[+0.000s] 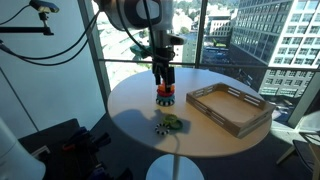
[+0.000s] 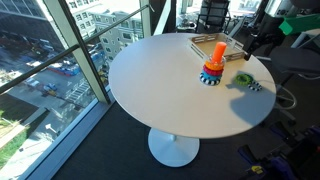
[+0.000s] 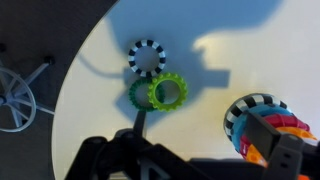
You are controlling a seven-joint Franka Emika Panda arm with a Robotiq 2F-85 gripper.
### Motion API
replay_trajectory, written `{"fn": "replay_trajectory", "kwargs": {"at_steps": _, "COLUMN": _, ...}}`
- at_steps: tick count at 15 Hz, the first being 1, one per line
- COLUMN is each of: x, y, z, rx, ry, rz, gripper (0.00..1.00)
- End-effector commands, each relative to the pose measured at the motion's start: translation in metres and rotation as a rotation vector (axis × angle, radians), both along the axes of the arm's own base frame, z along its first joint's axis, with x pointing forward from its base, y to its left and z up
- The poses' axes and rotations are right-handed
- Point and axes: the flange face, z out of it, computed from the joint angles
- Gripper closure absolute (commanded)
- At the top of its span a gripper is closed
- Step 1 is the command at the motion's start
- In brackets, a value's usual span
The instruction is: Pick up the light green ring and put it on the rings stacking stand
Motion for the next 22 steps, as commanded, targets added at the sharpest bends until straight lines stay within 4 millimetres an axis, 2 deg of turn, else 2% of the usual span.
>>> {"fn": "replay_trajectory", "kwargs": {"at_steps": 1, "x": 0.018, "y": -0.012, "z": -0.011, "rx": -0.021, "ry": -0.020, "rz": 0.062, "gripper": 0.00}}
{"fn": "replay_trajectory", "kwargs": {"at_steps": 3, "x": 0.023, "y": -0.015, "z": -0.017, "rx": -0.019, "ry": -0.020, "rz": 0.086, "gripper": 0.00}}
{"fn": "replay_trajectory", "kwargs": {"at_steps": 4, "x": 0.012, "y": -0.008, "z": -0.017, "rx": -0.004, "ry": -0.012, "rz": 0.050, "gripper": 0.00}}
{"fn": "replay_trajectory", "kwargs": {"at_steps": 9, "x": 0.014, "y": -0.009, "z": -0.023, "rx": -0.016, "ry": 0.000, "rz": 0.037, "gripper": 0.00}}
{"fn": "replay_trajectory", "kwargs": {"at_steps": 16, "x": 0.014, "y": -0.023, "z": -0.053, "rx": -0.015, "ry": 0.050, "rz": -0.024, "gripper": 0.00}}
{"fn": "replay_trajectory", "kwargs": {"at_steps": 22, "x": 0.016, "y": -0.029, "z": -0.074, "rx": -0.040, "ry": 0.014, "rz": -0.049, "gripper": 0.00}}
